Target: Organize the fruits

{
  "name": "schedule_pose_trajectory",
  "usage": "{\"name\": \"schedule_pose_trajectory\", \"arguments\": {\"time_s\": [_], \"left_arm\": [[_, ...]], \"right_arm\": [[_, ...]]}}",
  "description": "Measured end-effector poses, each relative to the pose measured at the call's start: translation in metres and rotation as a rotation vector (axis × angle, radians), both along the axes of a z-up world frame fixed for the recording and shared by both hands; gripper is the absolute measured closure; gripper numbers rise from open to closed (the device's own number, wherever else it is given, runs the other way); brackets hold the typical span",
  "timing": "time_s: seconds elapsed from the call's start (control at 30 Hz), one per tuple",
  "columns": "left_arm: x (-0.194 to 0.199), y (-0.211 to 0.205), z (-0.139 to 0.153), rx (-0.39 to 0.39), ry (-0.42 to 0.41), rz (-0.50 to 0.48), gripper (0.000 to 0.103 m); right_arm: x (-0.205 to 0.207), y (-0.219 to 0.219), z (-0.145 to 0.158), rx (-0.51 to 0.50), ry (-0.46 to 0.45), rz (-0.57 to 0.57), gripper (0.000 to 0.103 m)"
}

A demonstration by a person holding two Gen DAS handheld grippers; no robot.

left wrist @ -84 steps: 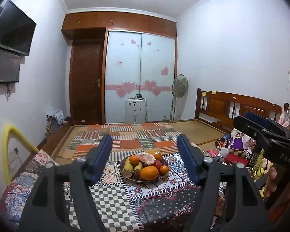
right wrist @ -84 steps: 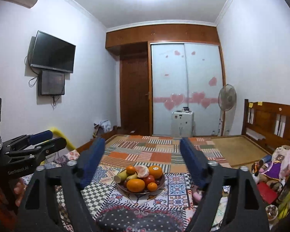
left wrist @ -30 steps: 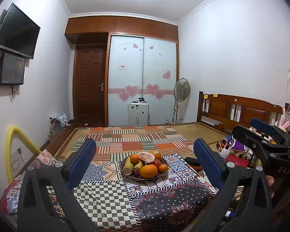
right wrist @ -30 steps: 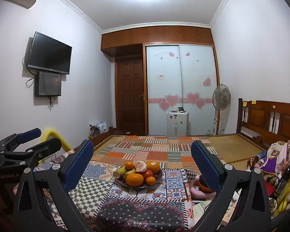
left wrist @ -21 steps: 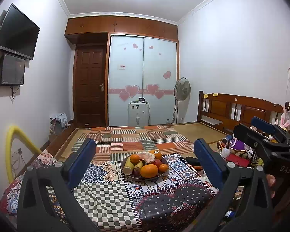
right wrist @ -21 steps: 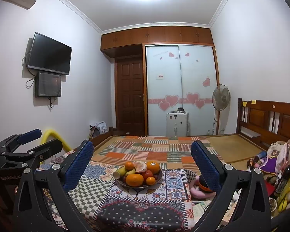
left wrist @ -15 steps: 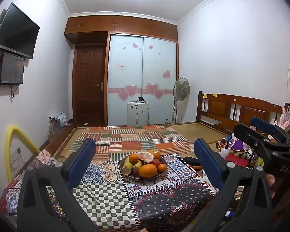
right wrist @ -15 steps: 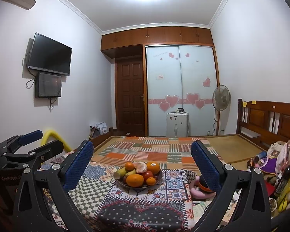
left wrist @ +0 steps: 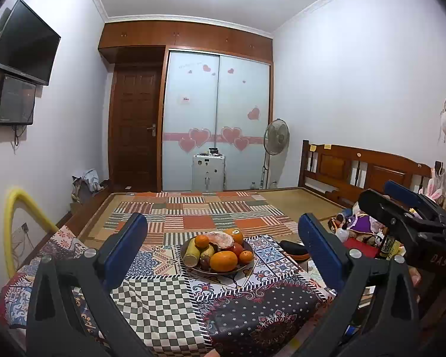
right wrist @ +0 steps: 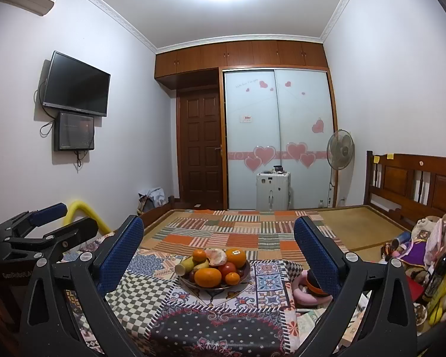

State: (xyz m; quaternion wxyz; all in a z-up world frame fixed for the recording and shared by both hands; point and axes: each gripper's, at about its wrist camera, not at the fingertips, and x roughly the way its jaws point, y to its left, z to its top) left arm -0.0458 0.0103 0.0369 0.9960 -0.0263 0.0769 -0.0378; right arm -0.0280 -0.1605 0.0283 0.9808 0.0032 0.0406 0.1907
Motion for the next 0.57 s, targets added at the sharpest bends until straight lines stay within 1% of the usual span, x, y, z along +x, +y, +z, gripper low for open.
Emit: {"name": "schedule_pose_trajectory", "arguments": {"time_s": [0.4,0.57], "left_arm": [[-0.0035,-0.0041,-0.0007,0.021,-0.002,-0.002,0.0],[-0.0033,-0.0047,-0.0008,0.014,0.001,-0.007,0.0]], "right_arm": [[-0.0002,0.0015,0.0002,-0.002,0.003,0.001,0.002],[0.0012,0.0032,-0.0007,-0.006,0.01,-0.004,0.001]]}}
